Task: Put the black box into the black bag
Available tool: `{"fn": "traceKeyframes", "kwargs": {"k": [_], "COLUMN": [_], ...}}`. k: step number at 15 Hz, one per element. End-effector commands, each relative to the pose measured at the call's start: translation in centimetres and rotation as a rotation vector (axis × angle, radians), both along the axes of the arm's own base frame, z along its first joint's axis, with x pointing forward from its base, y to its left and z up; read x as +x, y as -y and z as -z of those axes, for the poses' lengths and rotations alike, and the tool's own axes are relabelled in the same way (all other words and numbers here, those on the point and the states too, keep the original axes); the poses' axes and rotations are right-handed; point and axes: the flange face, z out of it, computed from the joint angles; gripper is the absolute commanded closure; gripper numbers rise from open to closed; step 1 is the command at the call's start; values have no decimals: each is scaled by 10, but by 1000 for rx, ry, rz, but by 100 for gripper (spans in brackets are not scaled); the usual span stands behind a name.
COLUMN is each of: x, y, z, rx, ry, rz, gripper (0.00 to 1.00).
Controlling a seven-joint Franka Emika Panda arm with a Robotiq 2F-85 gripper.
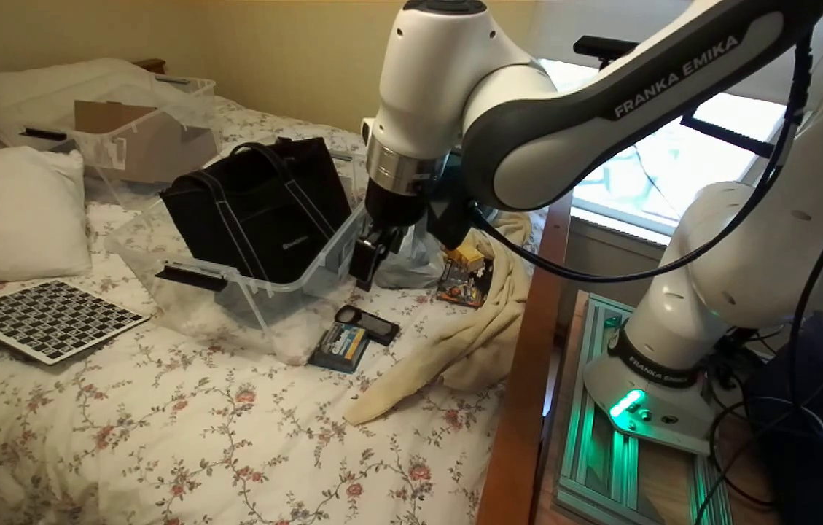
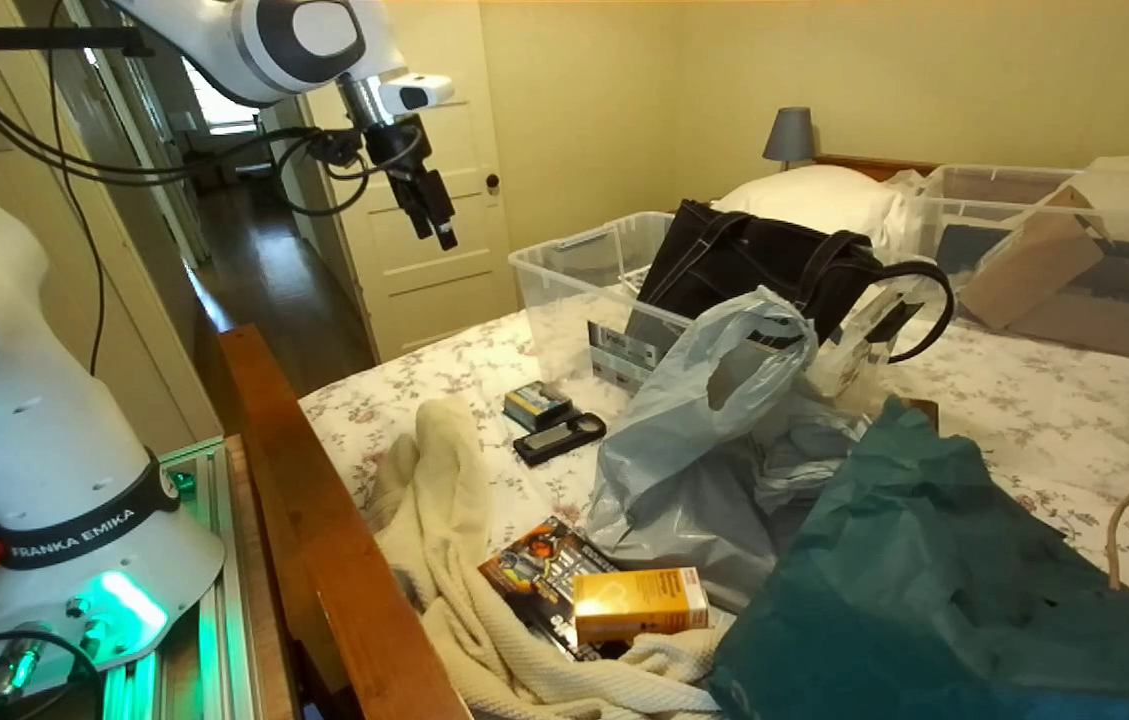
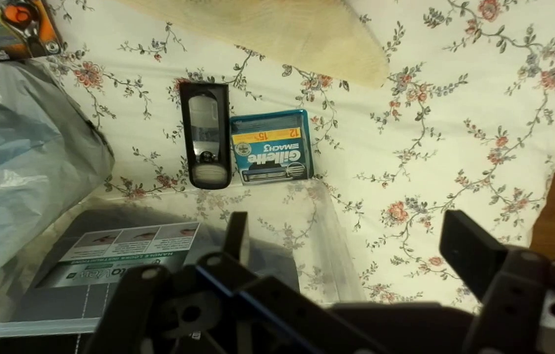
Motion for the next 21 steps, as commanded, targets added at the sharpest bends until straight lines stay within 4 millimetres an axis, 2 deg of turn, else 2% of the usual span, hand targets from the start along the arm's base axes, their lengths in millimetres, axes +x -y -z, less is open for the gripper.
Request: {"fn": "traceKeyframes", "kwargs": {"k": [1, 2, 3, 4, 6, 10, 16, 21], "x": [0, 0, 12, 26, 40, 63, 70, 82], "y": [0, 0, 4, 11, 18, 29, 51, 46], "z": [-1, -1, 10, 29, 57, 98, 146, 180], "rx": [0, 0, 19, 57, 74, 98, 150, 161], "ry": [0, 0, -37, -102, -141, -160, -125, -81], "rz": [0, 0, 2, 17, 46, 94, 171, 198], "gripper": [0, 0, 0, 0, 0, 0, 0, 0]}}
